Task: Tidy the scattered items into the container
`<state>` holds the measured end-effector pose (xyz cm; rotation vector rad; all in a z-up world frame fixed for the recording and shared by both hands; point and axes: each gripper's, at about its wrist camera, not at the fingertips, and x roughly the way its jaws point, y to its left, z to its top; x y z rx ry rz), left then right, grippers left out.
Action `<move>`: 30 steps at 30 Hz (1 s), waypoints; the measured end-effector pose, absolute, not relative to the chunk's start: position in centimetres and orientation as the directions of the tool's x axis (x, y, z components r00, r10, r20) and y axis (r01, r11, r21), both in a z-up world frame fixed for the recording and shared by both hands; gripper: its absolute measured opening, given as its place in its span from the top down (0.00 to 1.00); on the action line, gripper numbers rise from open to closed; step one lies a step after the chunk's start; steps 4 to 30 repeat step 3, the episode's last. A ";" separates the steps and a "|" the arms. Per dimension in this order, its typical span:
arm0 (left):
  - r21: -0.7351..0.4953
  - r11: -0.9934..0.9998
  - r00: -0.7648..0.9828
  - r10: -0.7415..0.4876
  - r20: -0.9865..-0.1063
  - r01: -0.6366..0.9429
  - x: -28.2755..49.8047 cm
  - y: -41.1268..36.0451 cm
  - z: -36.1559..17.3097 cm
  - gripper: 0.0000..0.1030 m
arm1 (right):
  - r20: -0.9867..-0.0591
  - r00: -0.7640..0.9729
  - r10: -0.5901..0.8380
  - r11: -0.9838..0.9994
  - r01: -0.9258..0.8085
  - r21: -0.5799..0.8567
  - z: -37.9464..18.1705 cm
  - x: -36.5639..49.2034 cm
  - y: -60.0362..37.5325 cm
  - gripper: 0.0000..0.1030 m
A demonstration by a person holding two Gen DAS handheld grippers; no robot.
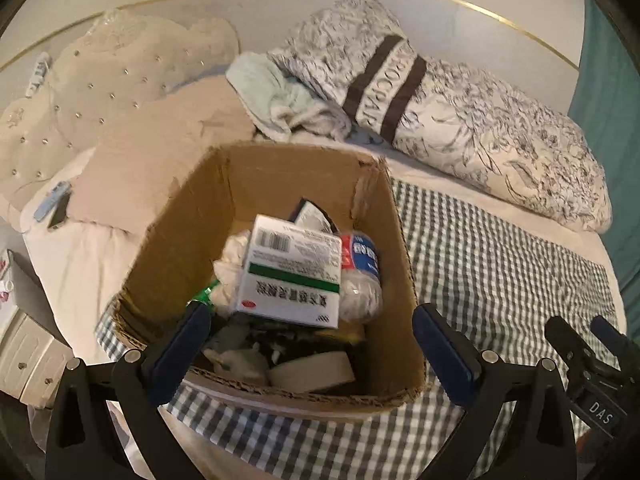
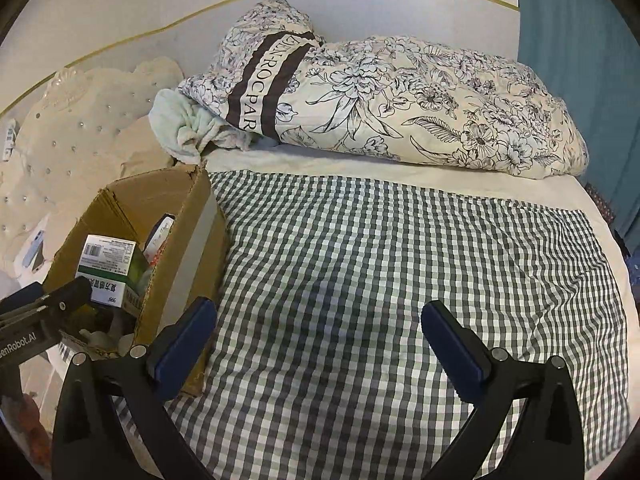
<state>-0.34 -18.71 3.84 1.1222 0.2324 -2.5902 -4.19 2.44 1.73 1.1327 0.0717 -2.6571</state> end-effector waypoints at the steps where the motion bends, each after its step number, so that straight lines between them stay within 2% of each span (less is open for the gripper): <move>1: -0.008 -0.941 -0.655 -0.230 -0.719 0.339 -0.3 -18.5 4.0 0.00 | -0.717 -0.665 -0.208 -0.967 0.248 0.051 1.6 -4.2 2.4 0.00; 3: 0.024 -0.938 -0.654 -0.258 -0.711 0.345 -0.3 -18.3 4.1 0.00 | -0.722 -0.661 -0.204 -0.967 0.250 0.045 1.5 -4.3 2.4 0.00; 30: 0.024 -0.938 -0.654 -0.258 -0.711 0.345 -0.3 -18.3 4.1 0.00 | -0.722 -0.661 -0.204 -0.967 0.250 0.045 1.5 -4.3 2.4 0.00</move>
